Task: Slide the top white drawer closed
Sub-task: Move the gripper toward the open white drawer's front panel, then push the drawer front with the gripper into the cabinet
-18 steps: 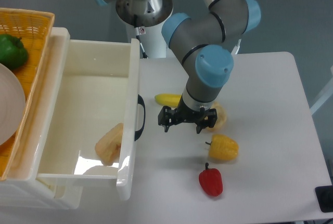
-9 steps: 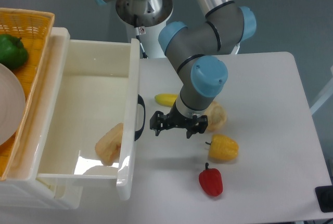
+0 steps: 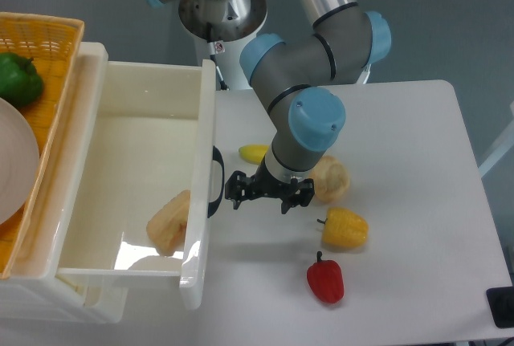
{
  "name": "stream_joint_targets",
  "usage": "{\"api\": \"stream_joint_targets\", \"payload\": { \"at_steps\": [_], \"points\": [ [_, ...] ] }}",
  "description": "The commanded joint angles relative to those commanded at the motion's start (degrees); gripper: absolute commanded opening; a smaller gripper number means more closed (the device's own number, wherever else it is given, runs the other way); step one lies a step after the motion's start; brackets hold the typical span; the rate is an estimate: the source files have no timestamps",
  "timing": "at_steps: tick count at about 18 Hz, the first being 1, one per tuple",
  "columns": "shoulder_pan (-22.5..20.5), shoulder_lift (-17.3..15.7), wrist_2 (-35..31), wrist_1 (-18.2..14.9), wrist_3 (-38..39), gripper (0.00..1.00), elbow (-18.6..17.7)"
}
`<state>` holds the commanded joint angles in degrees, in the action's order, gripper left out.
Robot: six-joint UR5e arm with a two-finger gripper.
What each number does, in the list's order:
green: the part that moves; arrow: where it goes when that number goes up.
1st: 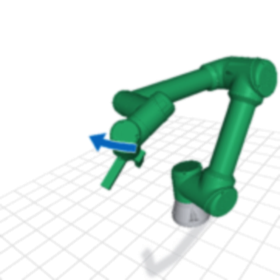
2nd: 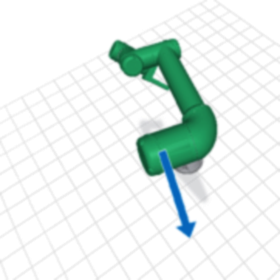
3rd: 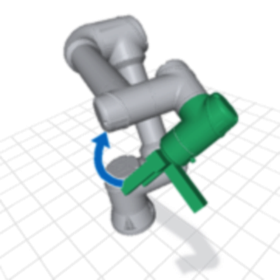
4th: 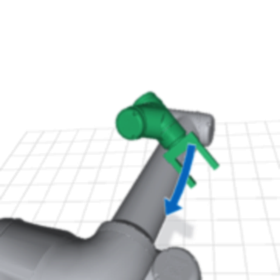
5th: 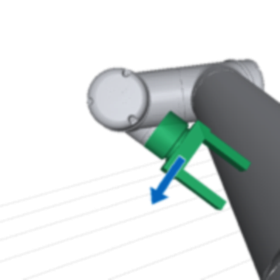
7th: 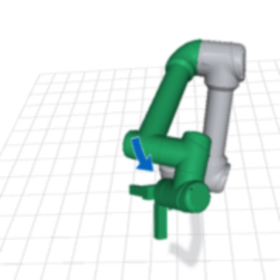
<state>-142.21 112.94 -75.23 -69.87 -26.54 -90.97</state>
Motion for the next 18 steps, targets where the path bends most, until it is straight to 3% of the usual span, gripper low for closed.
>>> {"api": "stream_joint_targets", "payload": {
  "at_steps": [18],
  "points": [
    [1.0, -0.8, 1.2, 0.0, -0.1, 1.00, 0.1]
  ]
}}
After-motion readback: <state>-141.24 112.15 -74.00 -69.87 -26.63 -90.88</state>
